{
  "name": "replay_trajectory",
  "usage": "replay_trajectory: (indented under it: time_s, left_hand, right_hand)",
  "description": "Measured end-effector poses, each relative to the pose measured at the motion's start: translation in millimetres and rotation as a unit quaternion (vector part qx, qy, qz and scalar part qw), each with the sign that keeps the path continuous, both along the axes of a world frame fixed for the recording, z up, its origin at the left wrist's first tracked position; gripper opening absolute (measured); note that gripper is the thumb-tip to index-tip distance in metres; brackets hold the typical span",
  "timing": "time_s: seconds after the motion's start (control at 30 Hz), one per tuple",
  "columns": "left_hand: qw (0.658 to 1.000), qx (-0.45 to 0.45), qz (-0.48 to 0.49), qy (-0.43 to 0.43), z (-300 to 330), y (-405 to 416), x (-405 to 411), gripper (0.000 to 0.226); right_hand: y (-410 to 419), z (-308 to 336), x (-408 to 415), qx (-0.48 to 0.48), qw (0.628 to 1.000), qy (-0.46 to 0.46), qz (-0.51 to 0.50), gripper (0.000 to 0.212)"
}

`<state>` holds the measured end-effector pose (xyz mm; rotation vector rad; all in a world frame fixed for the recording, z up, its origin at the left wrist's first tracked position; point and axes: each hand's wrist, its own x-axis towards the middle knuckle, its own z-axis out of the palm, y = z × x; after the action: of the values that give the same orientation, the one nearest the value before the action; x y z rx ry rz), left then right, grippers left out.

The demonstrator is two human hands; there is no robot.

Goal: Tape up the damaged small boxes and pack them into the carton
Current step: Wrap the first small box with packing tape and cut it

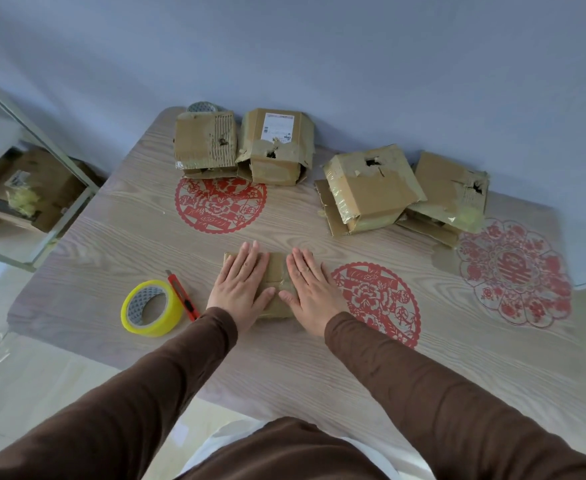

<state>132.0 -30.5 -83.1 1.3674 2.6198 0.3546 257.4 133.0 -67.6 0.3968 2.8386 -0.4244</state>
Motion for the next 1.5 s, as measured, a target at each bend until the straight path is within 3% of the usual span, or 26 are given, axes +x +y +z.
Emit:
replay_trajectory:
  time_s: [0.07, 0.1, 0.2, 0.3, 0.43, 0.53, 0.67, 0.73, 0.8, 0.83, 0.93, 1.0, 1.17, 1.3, 1.33, 1.4, 1.5]
  left_hand:
    - [0.989, 0.069, 0.094, -0.093, 9, -2, -3, 0.076]
    - [0.966, 0.107, 0.171, -0.164, 16, -4, -5, 0.077]
    - [0.854, 0.153, 0.337, -0.365, 35, -3, -12, 0.062]
    - [0.791, 0.175, 0.392, -0.437, 50, 3, -10, 0.054]
    - [0.728, 0.315, 0.413, -0.447, 52, 0, -6, 0.043]
    - [0.752, 0.301, 0.39, -0.438, 41, -9, 5, 0.033]
    - [0.788, 0.277, 0.323, -0.445, 35, -11, 10, 0.064]
    - [0.781, 0.27, 0.299, -0.477, 38, -6, 8, 0.07]
    - [0.759, 0.268, 0.307, -0.507, 41, 1, 8, 0.062]
    - [0.762, 0.265, 0.322, -0.495, 41, 4, 9, 0.054]
    - [0.829, 0.223, 0.343, -0.382, 27, 7, 14, 0.046]
    - [0.849, 0.21, 0.337, -0.349, 20, 6, 15, 0.045]
    - [0.86, 0.196, 0.325, -0.339, 22, 6, 14, 0.051]
    - [0.852, 0.097, 0.344, -0.382, 33, 3, 3, 0.085]
    - [0.842, 0.106, 0.349, -0.398, 39, 3, 2, 0.082]
    - [0.823, 0.209, 0.341, -0.403, 49, 0, 5, 0.062]
    - [0.829, 0.28, 0.301, -0.38, 46, -10, 16, 0.012]
  right_hand:
    - [4, 5, 4, -0.145, 0.985, 0.055, -0.07, 0.064]
    - [5, 10, 6, -0.223, 0.963, 0.088, -0.128, 0.064]
    - [6, 26, 8, -0.404, 0.87, 0.1, -0.264, 0.063]
    - [3, 43, 3, -0.462, 0.818, 0.108, -0.326, 0.061]
    - [3, 53, 3, -0.442, 0.761, 0.225, -0.419, 0.029]
    - [0, 39, 13, -0.419, 0.773, 0.216, -0.425, 0.025]
    - [-2, 35, 21, -0.462, 0.767, 0.182, -0.406, 0.066]
    - [1, 36, 16, -0.481, 0.774, 0.144, -0.385, 0.07]
    - [2, 33, 7, -0.483, 0.772, 0.124, -0.394, 0.067]
    - [1, 29, 3, -0.461, 0.784, 0.122, -0.397, 0.07]
    - [-5, 20, 2, -0.356, 0.845, 0.129, -0.377, 0.077]
    - [-7, 16, 3, -0.319, 0.861, 0.135, -0.373, 0.074]
    - [-4, 22, 3, -0.25, 0.895, 0.087, -0.36, 0.077]
    - [3, 30, 7, -0.22, 0.915, 0.048, -0.334, 0.074]
    - [3, 33, 9, -0.232, 0.911, 0.066, -0.334, 0.067]
    - [0, 39, 12, -0.263, 0.89, 0.144, -0.345, 0.046]
    - [-8, 39, 23, -0.293, 0.855, 0.226, -0.364, 0.022]
